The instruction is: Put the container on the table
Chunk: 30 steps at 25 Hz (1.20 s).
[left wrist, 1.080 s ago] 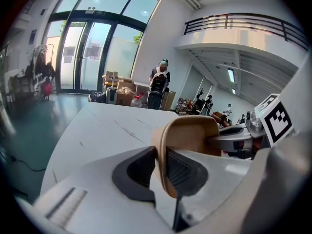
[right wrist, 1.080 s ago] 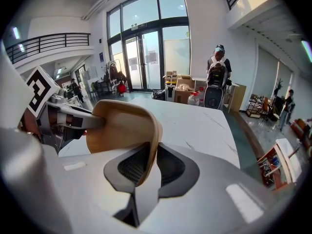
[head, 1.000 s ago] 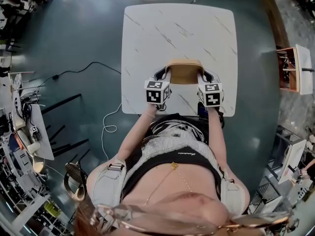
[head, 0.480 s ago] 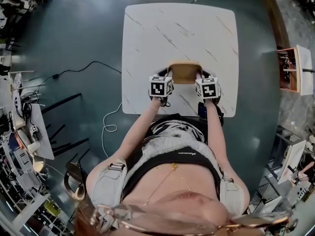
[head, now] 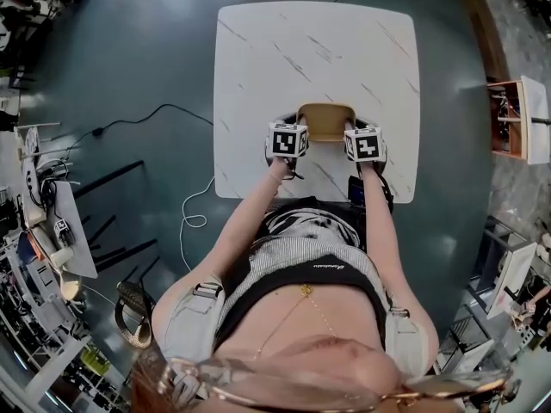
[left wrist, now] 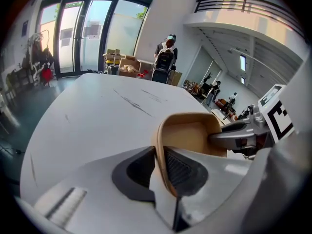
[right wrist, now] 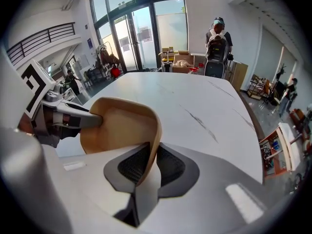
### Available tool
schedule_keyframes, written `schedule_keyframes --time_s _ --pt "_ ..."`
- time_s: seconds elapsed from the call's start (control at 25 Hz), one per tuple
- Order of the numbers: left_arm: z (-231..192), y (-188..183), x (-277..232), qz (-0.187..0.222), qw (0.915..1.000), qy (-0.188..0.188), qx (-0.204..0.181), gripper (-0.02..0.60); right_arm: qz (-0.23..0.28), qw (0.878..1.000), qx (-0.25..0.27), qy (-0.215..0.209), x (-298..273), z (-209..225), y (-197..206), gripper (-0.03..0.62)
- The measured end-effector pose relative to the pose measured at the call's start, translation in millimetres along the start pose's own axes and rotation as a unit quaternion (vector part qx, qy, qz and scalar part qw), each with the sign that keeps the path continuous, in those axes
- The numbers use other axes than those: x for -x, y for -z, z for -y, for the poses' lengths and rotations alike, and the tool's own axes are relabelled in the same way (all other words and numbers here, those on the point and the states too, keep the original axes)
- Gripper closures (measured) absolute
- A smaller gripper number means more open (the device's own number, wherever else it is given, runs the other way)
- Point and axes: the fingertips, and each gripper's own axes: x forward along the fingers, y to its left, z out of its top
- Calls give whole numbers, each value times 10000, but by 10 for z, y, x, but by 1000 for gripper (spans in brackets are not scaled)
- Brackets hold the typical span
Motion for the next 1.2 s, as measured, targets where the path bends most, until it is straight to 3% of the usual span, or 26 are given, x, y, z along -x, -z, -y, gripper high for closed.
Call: schedule_keyframes --time_s 0.56,0.76,0.92,1.2 --pt "-49 98 -257 -356 9992 -114 107 537 -157 9998 -74 110 -182 79 18 508" --pt "-57 85 -257 -278 9993 -46 256 537 -151 9998 -94 101 -210 79 30 508" --pt "-61 71 -226 -184 9997 -152 99 537 -99 9998 -184 42 -214 53 29 520" --pt "-83 64 -227 -102 9996 -157 187 537 -11 9998 -208 8 -246 41 16 520"
